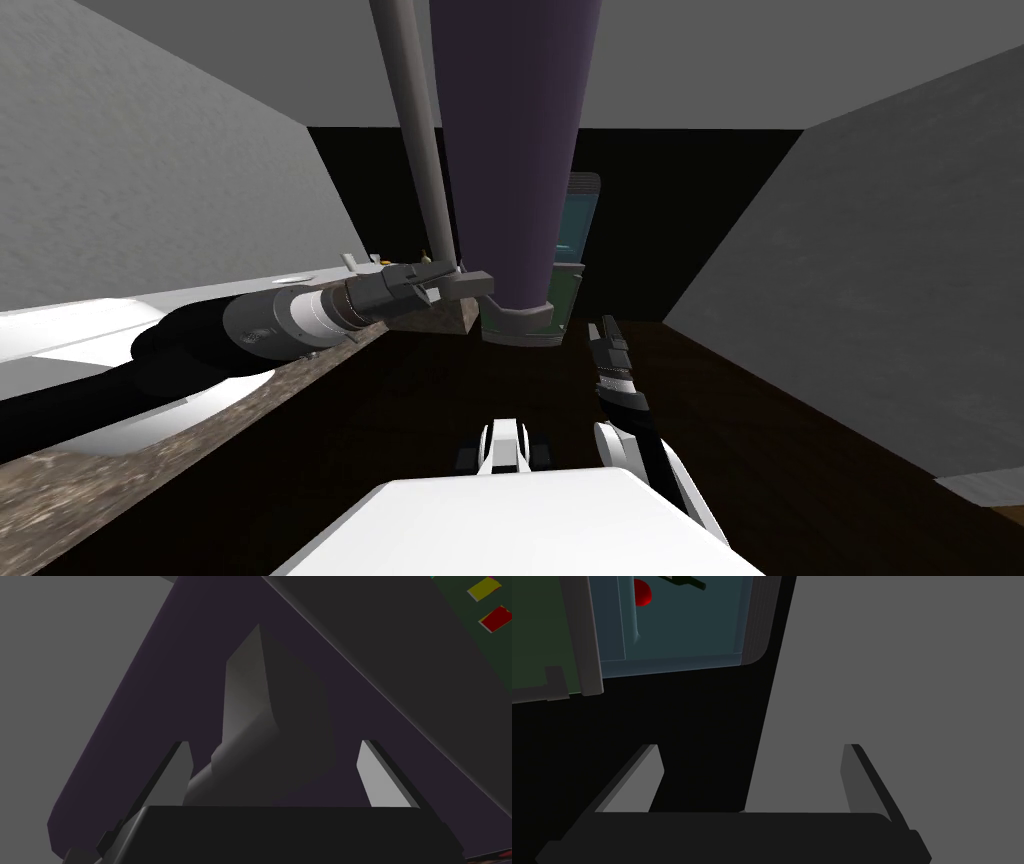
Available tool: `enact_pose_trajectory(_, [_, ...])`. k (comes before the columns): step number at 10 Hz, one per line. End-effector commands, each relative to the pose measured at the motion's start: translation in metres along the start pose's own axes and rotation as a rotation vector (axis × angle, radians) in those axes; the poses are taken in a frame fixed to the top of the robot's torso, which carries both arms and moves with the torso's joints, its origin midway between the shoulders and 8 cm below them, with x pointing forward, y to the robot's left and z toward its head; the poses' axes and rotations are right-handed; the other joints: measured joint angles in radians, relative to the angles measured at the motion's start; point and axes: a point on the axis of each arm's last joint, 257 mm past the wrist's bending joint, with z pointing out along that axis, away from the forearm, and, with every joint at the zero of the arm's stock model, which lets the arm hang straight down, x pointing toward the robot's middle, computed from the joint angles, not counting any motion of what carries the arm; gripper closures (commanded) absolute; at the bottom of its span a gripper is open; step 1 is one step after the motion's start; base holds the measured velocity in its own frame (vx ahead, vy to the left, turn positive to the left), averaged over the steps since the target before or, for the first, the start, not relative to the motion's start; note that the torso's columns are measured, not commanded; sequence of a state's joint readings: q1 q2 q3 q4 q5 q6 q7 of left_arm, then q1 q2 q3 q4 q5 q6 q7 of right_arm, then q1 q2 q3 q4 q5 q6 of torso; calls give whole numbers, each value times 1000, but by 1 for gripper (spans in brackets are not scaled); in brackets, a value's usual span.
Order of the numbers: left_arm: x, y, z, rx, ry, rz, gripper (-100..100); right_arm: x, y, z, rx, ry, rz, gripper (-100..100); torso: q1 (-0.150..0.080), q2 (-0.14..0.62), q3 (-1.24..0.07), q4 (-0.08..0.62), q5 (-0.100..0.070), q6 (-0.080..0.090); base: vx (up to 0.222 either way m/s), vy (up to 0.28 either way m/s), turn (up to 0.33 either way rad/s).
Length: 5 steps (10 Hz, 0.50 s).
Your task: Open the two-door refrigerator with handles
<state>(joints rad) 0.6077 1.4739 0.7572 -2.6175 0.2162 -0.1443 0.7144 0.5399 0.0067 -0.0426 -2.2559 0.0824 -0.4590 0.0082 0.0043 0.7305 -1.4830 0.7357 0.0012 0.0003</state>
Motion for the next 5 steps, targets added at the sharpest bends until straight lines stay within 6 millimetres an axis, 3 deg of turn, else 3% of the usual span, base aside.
enact_pose_trajectory(1, [-9, -12, 6, 6, 1, -4, -100, 0, 0, 0, 0, 0, 0, 0, 1, 1, 0, 0, 1, 0, 13, 15, 64])
enact_pose_trajectory(4, [-9, -23, 11, 16, 16, -2, -100, 0, 0, 0, 0, 0, 0, 0, -4, 1, 1, 0, -1, 0, 14, 10, 42])
enact_pose_trajectory(5, [-8, -25, 12, 18, 18, -3, 0, 0, 0, 0, 0, 0, 0, 0, -5, 1, 2, -1, -1, 0, -7, 1, 1])
